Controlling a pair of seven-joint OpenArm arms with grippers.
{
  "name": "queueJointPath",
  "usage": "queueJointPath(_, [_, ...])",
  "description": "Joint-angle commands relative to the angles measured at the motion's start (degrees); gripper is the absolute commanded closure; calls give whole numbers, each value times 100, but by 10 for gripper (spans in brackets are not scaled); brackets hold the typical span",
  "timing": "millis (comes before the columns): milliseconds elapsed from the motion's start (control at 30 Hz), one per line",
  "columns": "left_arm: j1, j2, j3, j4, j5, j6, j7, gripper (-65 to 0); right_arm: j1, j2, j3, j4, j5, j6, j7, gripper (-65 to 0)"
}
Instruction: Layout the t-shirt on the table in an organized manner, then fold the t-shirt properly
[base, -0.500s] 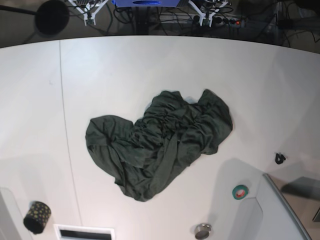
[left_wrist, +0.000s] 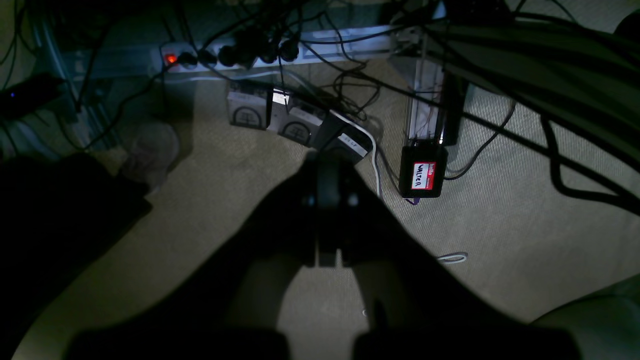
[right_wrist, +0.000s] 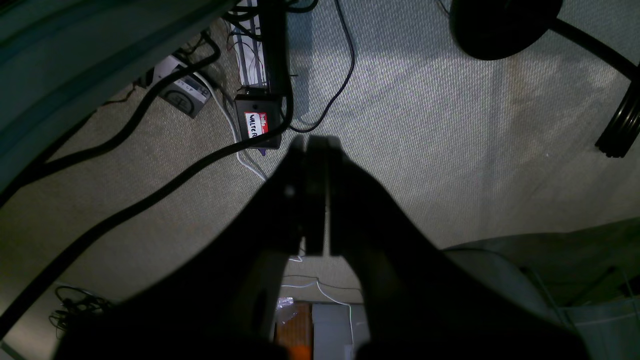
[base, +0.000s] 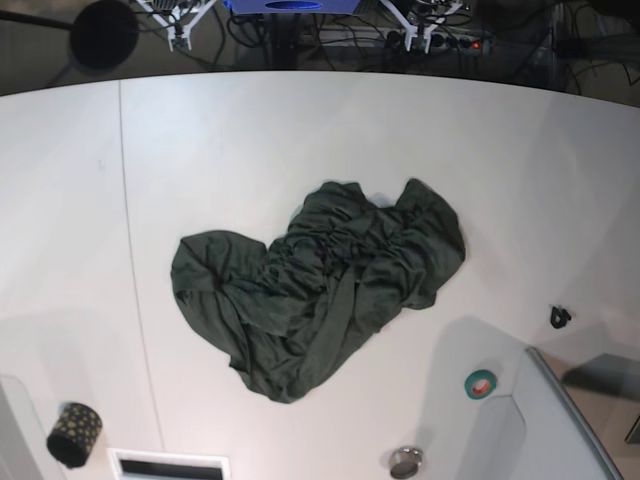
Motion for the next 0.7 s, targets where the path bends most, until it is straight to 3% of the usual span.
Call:
queueJointPath(0, [38, -9, 8, 15, -5, 30, -38, 0, -33, 16, -3, -6, -14, 32, 16, -6])
queueJointPath(667, [38, -18, 8, -12, -5, 30, 14, 0, -33, 16, 14, -6, -6, 14, 16, -6])
